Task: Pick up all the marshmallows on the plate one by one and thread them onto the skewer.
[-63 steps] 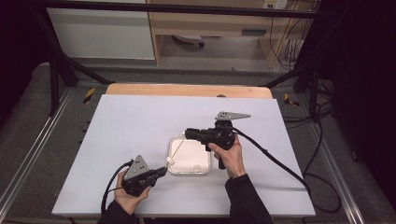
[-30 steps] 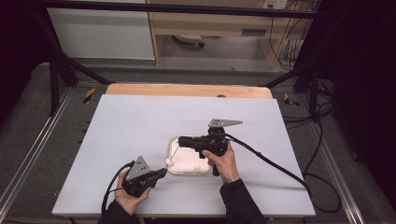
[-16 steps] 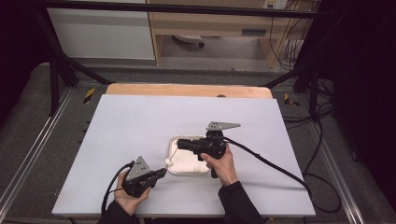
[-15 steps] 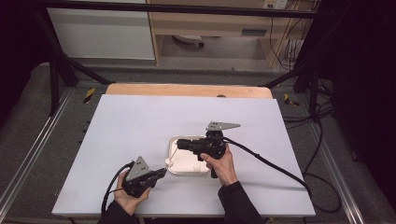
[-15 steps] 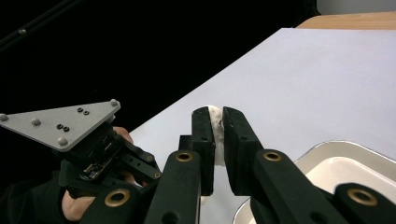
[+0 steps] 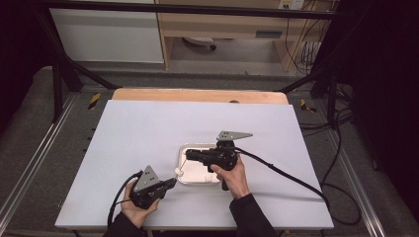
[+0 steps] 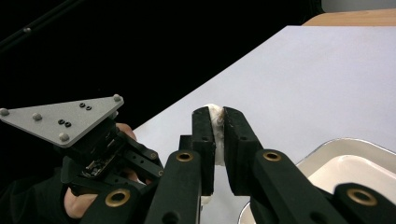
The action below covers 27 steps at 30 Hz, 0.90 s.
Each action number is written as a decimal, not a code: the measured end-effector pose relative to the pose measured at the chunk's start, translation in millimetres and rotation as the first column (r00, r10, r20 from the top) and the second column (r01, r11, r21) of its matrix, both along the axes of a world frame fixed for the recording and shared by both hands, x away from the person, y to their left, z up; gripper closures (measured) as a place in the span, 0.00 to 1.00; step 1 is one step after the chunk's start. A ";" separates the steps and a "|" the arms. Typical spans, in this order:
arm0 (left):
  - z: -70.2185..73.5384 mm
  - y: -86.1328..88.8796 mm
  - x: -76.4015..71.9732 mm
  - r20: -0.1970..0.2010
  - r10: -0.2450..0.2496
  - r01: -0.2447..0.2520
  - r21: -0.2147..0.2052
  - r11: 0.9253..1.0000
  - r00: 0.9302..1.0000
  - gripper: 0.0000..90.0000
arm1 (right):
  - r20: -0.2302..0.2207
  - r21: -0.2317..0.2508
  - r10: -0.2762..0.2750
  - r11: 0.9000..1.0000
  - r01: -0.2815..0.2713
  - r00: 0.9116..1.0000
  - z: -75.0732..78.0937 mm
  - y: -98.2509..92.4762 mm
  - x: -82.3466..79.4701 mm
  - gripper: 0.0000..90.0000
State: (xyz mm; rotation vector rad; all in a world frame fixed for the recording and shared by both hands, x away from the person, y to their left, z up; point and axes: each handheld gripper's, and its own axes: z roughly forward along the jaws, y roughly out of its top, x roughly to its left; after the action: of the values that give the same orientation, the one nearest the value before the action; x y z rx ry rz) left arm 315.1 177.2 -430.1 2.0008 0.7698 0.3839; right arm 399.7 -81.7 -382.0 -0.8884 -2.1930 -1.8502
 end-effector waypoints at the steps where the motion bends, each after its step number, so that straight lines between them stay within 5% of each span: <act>1: 0.0 -0.1 0.0 0.001 0.000 0.000 0.001 1.000 1.000 0.99 | 0.001 -0.001 -0.002 1.000 0.002 1.000 -0.1 0.2 -0.3 0.94; 15: -0.1 -2.3 2.8 0.000 -0.004 0.004 0.004 1.000 1.000 0.99 | -0.020 0.007 0.002 1.000 -0.002 1.000 -7.9 -2.0 -1.2 0.94; 17: 3.1 -1.8 2.6 0.017 -0.018 0.019 -0.044 0.999 1.000 0.99 | -0.025 -0.002 0.006 1.000 -0.006 1.000 -9.5 -1.1 -1.8 0.94; 18: 8.4 -4.8 2.2 0.029 -0.006 0.007 -0.022 1.000 1.000 0.99 | -0.055 -0.053 0.049 0.997 -0.052 0.997 -13.9 3.4 -2.0 0.93; 19: 8.5 -7.6 1.6 0.062 0.011 -0.013 0.027 1.000 0.998 0.99 | -0.061 -0.055 0.066 0.996 -0.069 0.996 -21.4 9.6 -4.6 0.94; 21: 4.4 -4.8 3.7 0.012 0.013 -0.013 -0.012 1.000 1.000 0.99 | -0.039 -0.047 0.048 0.998 -0.050 0.998 -25.0 12.6 -5.9 0.94; 27: 3.3 -3.4 5.0 0.011 0.009 -0.008 -0.014 1.000 1.000 0.99 | -0.024 -0.062 0.026 0.998 -0.027 0.999 -22.5 11.9 -5.1 0.87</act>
State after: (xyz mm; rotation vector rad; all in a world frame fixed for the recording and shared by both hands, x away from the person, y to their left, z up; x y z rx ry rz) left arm 320.1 173.8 -426.8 1.9811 0.7721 0.3937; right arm 394.6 -69.9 -404.5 -0.8828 -2.2496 -1.7598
